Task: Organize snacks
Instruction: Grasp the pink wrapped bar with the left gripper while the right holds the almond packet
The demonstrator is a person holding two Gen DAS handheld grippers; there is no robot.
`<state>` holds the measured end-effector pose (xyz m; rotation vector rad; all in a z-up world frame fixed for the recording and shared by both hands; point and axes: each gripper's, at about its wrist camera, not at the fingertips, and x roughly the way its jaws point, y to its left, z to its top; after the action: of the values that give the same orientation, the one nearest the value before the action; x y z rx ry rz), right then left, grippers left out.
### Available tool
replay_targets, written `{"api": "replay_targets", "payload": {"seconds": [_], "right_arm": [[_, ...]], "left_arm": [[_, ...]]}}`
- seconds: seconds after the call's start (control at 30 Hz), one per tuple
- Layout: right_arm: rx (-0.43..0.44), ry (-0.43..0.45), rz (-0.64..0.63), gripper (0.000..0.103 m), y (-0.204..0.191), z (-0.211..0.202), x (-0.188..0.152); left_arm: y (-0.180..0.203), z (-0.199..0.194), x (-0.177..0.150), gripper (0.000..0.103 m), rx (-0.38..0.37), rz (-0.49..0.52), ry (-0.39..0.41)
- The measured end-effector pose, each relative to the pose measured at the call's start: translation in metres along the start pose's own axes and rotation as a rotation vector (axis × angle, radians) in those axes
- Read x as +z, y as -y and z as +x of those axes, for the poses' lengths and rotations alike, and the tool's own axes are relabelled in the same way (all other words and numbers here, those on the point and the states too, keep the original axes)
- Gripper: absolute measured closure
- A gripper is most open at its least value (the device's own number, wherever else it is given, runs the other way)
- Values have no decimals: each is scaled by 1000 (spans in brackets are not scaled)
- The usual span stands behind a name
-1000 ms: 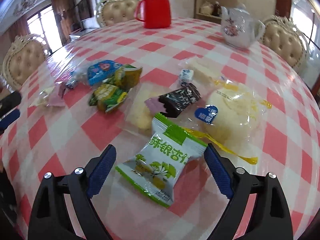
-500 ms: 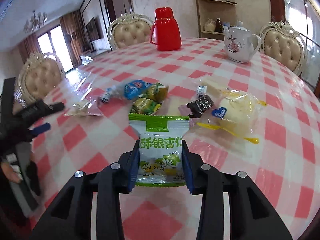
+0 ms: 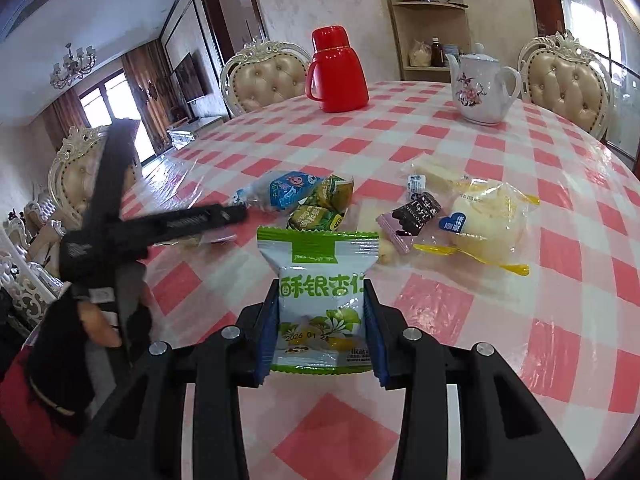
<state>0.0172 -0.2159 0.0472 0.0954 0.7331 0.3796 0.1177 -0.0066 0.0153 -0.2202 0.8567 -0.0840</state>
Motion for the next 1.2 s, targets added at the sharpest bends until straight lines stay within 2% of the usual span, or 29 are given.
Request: {"api": "replay_targets", "payload": {"seconds": [0.07, 0.1, 0.13, 0.17, 0.27, 0.4, 0.6, 0.7, 0.87, 1.0, 1.07, 1.13, 1.2], "right_arm": [[8, 3, 0, 65, -1, -2, 0], [10, 4, 0, 65, -1, -2, 0], [12, 5, -1, 65, -2, -3, 0], [15, 4, -4, 64, -3, -3, -1], [25, 1, -8, 64, -6, -4, -1], [24, 3, -17, 64, -8, -4, -1], [25, -2, -1, 64, -5, -3, 0], [22, -7, 0, 64, -5, -2, 0], [16, -6, -2, 64, -5, -1, 0], [9, -4, 2, 64, -4, -1, 1], [5, -4, 2, 64, -3, -1, 1], [-5, -5, 5, 64, -1, -1, 0], [-24, -4, 12, 64, 2, -1, 1]], "left_arm": [[-7, 6, -1, 33, 42, -16, -21], [-14, 6, -1, 32, 28, -34, -19], [-18, 5, -1, 24, 36, -42, -24], [-26, 3, 0, 23, 63, -62, -26], [-34, 4, 4, 20, 50, -85, -25], [-24, 11, 7, 20, 63, -26, -37], [-17, 17, 12, 22, 53, 7, -39], [-11, 22, 14, 12, 41, 54, -60], [-4, 29, 21, 10, 36, 93, -59], [-12, 24, 29, 9, 90, 43, -3], [-12, 30, 29, 9, 156, 64, -30], [-12, 32, 28, 9, 187, 73, -55], [-8, 26, 21, 9, 292, 132, -66]]}}
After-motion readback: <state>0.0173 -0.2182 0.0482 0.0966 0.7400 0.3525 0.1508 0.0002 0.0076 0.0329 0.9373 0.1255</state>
